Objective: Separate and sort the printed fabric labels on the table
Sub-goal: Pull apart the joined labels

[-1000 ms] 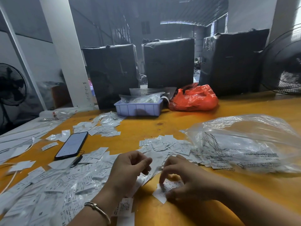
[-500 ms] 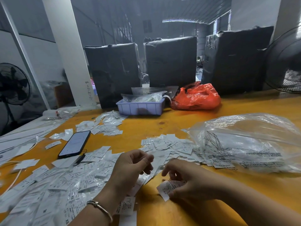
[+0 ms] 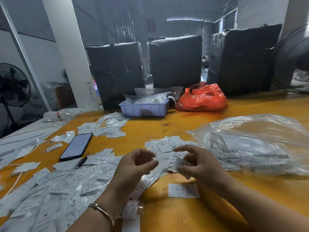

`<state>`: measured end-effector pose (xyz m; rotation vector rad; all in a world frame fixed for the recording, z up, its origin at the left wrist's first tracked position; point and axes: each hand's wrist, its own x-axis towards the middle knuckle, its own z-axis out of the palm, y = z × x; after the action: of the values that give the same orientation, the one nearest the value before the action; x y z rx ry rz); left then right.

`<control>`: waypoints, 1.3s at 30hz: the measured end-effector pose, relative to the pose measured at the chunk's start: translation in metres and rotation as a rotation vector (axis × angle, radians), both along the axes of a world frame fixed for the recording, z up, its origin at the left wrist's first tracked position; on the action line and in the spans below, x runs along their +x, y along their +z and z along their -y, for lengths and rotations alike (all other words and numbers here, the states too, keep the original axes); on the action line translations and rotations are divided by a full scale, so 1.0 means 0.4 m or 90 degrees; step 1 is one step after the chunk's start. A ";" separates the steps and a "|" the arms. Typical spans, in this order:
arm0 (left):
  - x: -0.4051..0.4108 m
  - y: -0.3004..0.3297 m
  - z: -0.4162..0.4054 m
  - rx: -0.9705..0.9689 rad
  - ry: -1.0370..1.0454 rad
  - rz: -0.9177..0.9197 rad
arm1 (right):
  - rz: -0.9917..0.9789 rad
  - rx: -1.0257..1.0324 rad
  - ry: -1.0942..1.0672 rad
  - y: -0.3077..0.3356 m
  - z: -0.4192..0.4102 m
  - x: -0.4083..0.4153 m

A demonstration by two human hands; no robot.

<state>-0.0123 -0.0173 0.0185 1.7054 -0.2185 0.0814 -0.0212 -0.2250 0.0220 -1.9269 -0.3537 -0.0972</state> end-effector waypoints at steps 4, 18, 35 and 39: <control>-0.009 0.010 0.005 -0.030 -0.054 -0.027 | 0.009 0.055 -0.026 0.001 0.003 0.000; -0.020 0.019 0.023 -0.155 -0.073 -0.054 | -0.076 0.137 0.103 0.001 -0.010 -0.006; -0.025 0.013 0.039 -0.023 -0.084 0.031 | -0.021 0.220 0.051 0.017 -0.004 -0.005; -0.022 0.007 0.036 0.065 -0.065 0.068 | -0.029 0.304 0.016 0.025 0.021 0.013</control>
<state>-0.0211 -0.0318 0.0212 1.7903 -0.3945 0.0881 -0.0161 -0.2335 0.0321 -1.4501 -0.2930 -0.1097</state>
